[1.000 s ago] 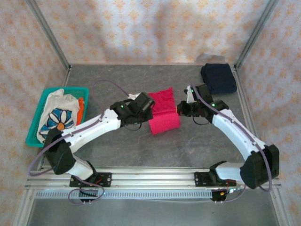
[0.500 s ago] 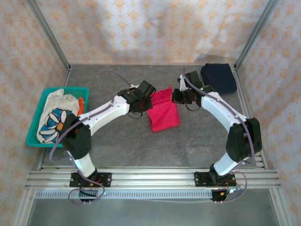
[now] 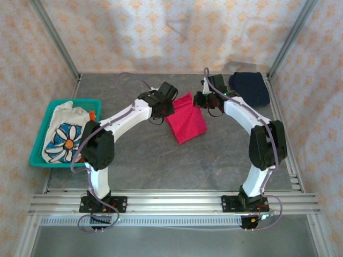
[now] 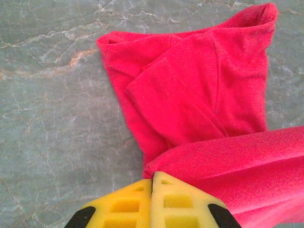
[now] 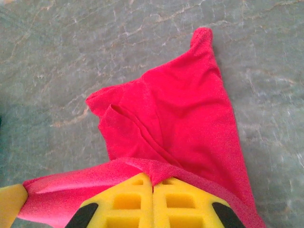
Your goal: Fold and stack the t-shirts
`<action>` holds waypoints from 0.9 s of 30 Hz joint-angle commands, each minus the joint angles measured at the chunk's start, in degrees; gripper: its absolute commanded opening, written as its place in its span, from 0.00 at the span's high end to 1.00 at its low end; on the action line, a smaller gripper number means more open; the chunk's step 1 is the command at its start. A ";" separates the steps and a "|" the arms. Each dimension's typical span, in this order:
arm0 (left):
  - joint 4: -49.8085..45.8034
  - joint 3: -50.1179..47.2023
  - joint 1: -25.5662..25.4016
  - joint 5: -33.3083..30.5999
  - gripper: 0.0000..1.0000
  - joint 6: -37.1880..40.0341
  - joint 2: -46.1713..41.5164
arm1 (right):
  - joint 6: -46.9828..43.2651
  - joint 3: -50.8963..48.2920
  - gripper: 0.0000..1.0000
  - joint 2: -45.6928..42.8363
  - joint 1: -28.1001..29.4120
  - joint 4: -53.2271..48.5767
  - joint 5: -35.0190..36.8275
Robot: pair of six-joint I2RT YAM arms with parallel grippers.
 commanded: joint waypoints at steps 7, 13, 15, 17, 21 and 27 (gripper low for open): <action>0.15 3.48 3.32 -1.81 1.00 2.00 6.14 | 4.96 4.61 1.00 9.55 -0.53 14.30 -2.06; 1.03 5.65 4.55 -2.51 0.88 2.00 9.00 | 5.84 7.65 0.72 12.57 -0.50 14.67 -1.17; 1.61 5.91 4.51 -2.70 0.67 2.47 8.39 | 5.83 6.66 0.53 10.94 -0.58 14.98 -0.67; 2.05 5.66 4.51 -3.85 0.54 2.94 7.08 | 5.63 4.16 0.42 8.11 -0.58 16.11 0.70; 4.12 4.38 4.66 -6.20 0.34 6.11 4.88 | 4.49 -2.65 0.35 1.79 -0.55 16.96 3.57; 5.09 10.04 8.21 -1.92 0.32 8.14 11.28 | 5.55 -13.72 0.35 -5.91 -0.53 18.52 3.51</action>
